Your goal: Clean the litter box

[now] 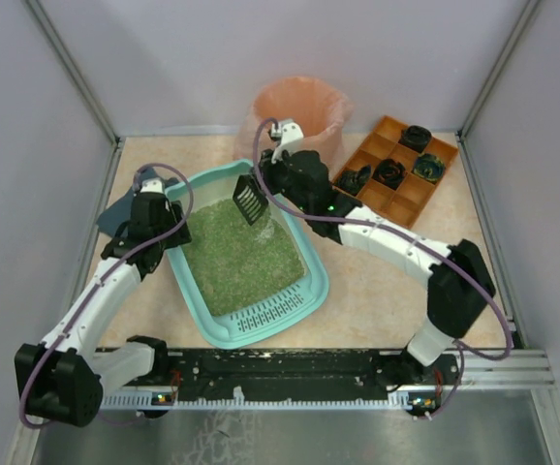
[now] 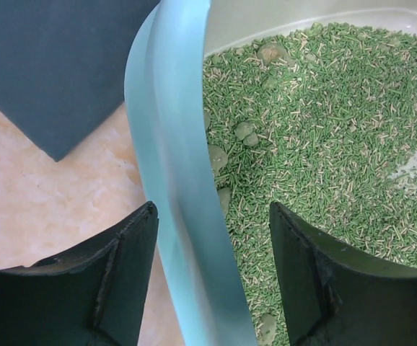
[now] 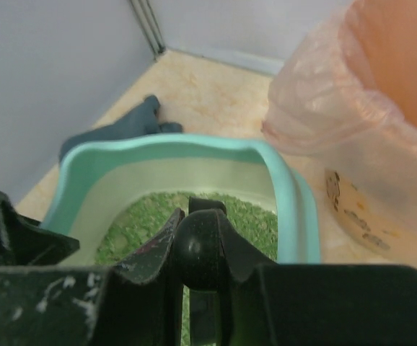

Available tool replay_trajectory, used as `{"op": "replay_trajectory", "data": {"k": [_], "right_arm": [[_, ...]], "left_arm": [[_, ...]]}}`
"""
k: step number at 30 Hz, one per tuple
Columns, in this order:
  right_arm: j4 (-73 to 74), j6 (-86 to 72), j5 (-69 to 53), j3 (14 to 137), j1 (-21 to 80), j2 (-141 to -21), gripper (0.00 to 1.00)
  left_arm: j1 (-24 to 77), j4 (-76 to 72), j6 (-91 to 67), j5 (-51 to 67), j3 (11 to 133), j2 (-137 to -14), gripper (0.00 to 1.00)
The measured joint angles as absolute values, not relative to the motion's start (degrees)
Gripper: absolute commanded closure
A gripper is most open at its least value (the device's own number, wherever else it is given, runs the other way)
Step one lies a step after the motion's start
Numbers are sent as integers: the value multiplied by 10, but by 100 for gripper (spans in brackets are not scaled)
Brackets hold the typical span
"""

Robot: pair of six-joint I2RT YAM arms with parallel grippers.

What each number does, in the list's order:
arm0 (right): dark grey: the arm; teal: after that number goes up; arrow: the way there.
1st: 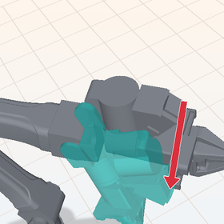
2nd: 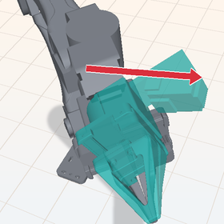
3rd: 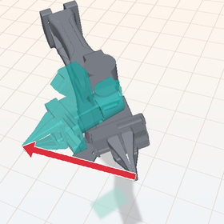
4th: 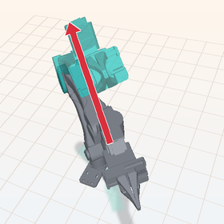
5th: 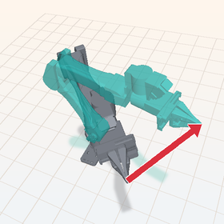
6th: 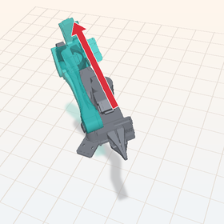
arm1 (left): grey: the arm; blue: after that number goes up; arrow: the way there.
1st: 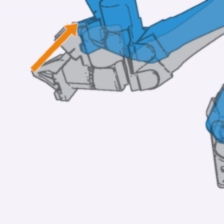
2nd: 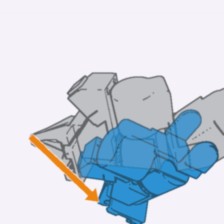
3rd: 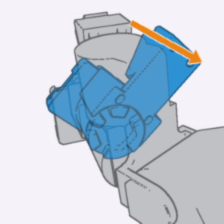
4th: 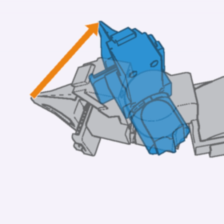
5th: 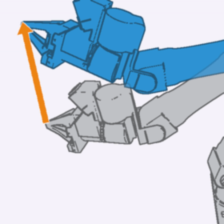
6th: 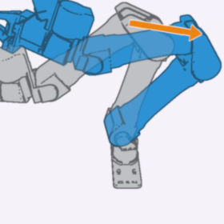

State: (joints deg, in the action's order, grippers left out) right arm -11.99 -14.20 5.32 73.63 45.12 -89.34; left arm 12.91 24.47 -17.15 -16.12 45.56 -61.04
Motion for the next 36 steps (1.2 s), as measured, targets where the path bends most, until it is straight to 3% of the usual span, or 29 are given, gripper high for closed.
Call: {"op": "replay_trajectory", "data": {"k": [7,18,36], "right_arm": [[-70,-126,141,842,467,-1025,100],[-3,-89,285,970,489,-1169,100],[8,-242,213,955,493,-1182,100]], "left_arm": [[111,226,-152,-126,455,-616,45],[105,210,-140,-117,444,-619,51],[105,210,-139,-116,444,-620,59]]}}
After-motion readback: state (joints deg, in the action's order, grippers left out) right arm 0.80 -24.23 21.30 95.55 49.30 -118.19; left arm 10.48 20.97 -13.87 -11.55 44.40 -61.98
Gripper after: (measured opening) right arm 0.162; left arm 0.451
